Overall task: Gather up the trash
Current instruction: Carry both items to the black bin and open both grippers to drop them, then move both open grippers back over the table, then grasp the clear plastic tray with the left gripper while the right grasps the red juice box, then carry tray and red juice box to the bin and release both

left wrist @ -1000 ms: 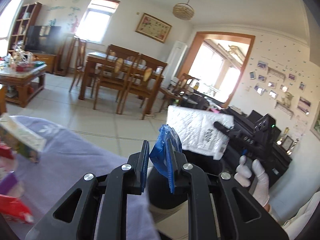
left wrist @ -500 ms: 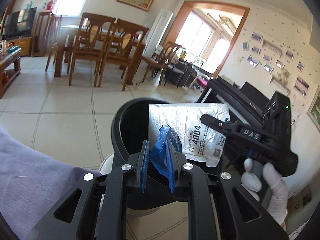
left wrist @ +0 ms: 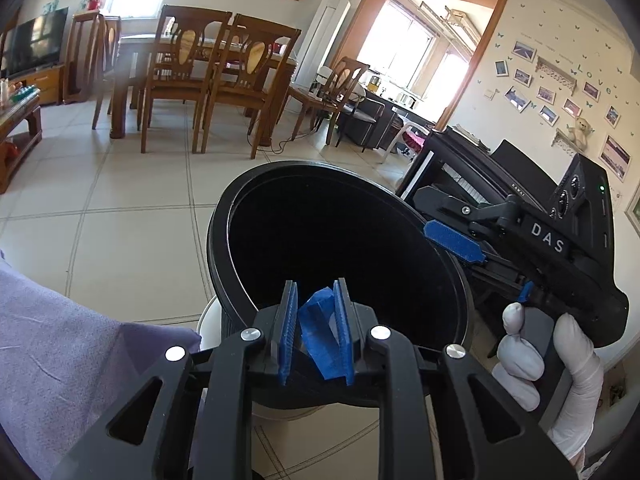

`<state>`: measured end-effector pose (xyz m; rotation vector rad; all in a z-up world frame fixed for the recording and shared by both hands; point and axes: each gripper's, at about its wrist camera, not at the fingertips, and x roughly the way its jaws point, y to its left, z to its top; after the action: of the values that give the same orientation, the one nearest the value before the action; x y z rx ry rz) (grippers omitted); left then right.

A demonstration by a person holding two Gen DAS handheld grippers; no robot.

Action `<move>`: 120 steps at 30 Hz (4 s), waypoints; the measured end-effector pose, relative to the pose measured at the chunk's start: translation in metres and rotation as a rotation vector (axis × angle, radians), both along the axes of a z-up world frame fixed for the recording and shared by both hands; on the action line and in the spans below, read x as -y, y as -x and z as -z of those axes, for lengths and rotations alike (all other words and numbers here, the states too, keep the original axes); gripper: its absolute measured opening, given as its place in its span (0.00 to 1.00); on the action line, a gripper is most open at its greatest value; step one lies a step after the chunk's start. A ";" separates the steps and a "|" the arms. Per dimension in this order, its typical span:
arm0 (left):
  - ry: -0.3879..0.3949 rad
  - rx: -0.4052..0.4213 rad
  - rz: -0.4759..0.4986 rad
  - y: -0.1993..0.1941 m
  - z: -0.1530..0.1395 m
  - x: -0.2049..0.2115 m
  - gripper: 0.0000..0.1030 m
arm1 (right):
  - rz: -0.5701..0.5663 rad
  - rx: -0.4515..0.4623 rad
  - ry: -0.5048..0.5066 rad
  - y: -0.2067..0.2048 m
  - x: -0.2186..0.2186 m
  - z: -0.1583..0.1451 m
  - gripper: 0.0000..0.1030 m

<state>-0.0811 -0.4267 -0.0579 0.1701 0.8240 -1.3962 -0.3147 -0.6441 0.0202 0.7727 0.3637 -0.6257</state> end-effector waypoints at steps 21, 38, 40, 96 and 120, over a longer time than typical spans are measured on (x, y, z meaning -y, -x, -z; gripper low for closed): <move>0.043 0.078 -0.195 -0.008 -0.037 -0.126 0.68 | -0.154 -0.026 0.143 -0.037 -0.051 -0.013 0.70; -0.112 0.233 -0.737 -0.035 -0.050 -0.334 0.75 | -0.699 -0.069 0.272 -0.167 -0.206 -0.033 0.70; -0.139 0.217 -0.773 -0.044 -0.045 -0.348 0.75 | -0.795 -0.079 0.286 -0.184 -0.237 -0.033 0.70; -0.103 0.045 -0.729 -0.065 -0.016 -0.388 0.36 | -1.087 -0.067 0.280 -0.232 -0.330 -0.060 0.32; 0.120 0.085 -0.254 -0.015 -0.069 -0.177 0.37 | -0.445 -0.009 0.202 -0.057 -0.085 -0.072 0.32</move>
<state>-0.0666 -0.2495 0.0116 0.0303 0.6645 -1.1861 -0.2582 -0.5596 0.0923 0.4735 0.4559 -0.2420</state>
